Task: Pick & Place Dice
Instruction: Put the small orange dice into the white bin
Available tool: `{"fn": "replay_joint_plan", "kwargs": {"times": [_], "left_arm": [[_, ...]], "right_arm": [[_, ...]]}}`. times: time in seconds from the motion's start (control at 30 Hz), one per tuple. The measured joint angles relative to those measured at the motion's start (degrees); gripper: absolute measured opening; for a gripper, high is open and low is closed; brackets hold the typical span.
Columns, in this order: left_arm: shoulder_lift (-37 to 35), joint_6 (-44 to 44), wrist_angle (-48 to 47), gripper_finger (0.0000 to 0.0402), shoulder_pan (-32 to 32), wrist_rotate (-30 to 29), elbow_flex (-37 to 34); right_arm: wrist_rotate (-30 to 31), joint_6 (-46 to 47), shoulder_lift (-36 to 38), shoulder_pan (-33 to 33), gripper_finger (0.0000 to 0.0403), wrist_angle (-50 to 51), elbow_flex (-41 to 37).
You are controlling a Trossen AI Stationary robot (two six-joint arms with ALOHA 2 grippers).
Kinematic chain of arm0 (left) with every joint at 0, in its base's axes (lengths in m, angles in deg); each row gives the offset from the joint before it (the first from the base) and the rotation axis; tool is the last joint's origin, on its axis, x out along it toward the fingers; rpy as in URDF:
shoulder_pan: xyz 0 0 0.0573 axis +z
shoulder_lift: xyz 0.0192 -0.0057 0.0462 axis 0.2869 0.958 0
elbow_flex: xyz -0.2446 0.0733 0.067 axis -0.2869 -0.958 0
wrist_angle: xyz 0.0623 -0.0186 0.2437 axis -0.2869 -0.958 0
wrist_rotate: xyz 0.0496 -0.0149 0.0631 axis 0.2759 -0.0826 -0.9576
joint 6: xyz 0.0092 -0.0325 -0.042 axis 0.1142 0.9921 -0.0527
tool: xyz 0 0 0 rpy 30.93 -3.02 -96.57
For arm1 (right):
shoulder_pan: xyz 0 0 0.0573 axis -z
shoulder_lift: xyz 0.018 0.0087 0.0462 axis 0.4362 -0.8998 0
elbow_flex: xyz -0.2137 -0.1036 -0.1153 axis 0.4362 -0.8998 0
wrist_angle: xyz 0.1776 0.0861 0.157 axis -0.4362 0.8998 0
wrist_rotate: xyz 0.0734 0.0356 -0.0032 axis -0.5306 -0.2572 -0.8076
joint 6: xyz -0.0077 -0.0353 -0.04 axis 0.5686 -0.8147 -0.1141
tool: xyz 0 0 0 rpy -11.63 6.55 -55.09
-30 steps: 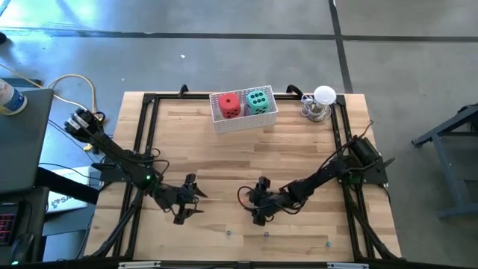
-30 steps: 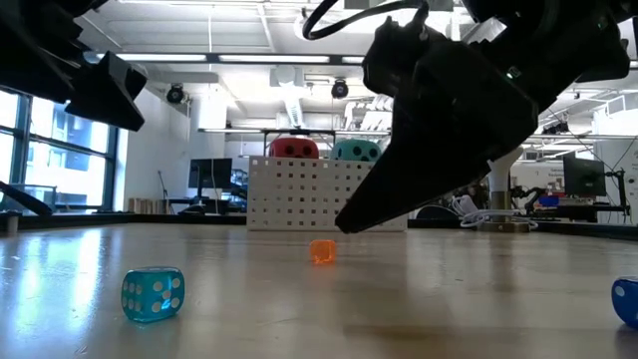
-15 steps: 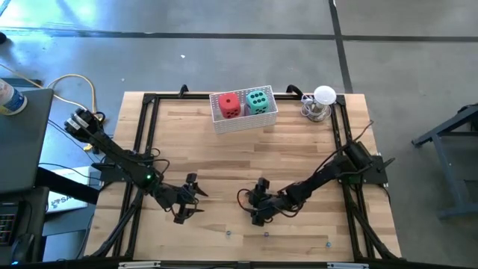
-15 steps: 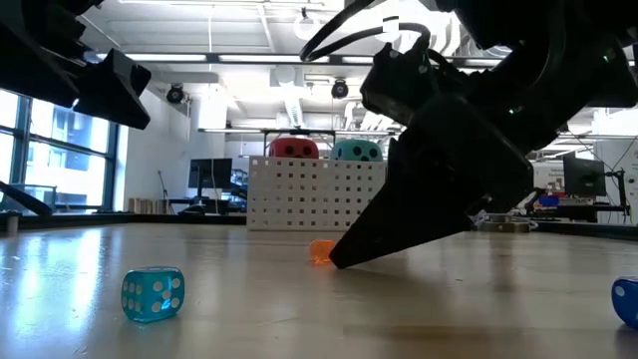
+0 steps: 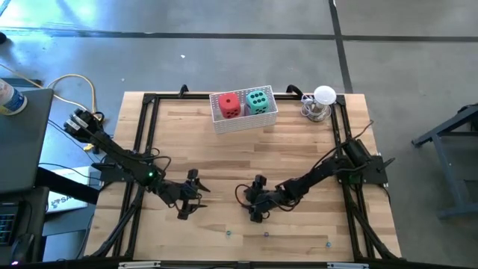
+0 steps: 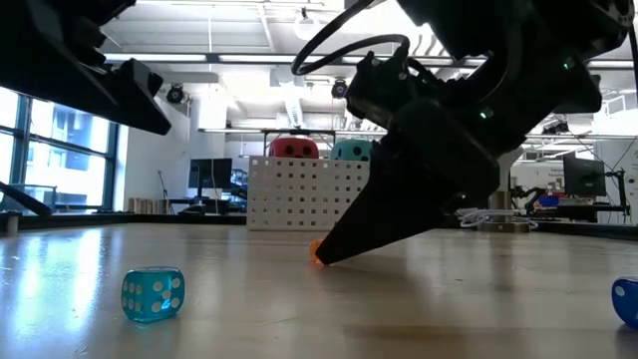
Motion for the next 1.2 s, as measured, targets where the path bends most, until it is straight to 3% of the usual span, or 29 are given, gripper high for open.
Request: {"fn": "replay_joint_plan", "kwargs": {"times": [0.13,0.57,1.0,1.2], "left_arm": [[0.0,0.0,0.0,0.0261,0.0,0.0,0.0],[0.0,0.1,-0.1,0.0261,0.0,0.0,0.0],[0.0,0.5,-0.2,0.0261,0.0,0.0,0.0],[0.0,0.5,-0.3,0.0261,0.0,0.0,0.0]], "right_arm": [[0.1,-0.5,0.0,0.0,0.0261,0.1,0.0],[0.1,-1.3,-0.1,0.6,0.0125,0.0,-0.1],[-2.2,-1.8,-0.1,1.8,0.0026,-0.1,-0.1],[-2.3,-2.4,-0.1,1.8,0.0004,-0.3,-0.1]]}}
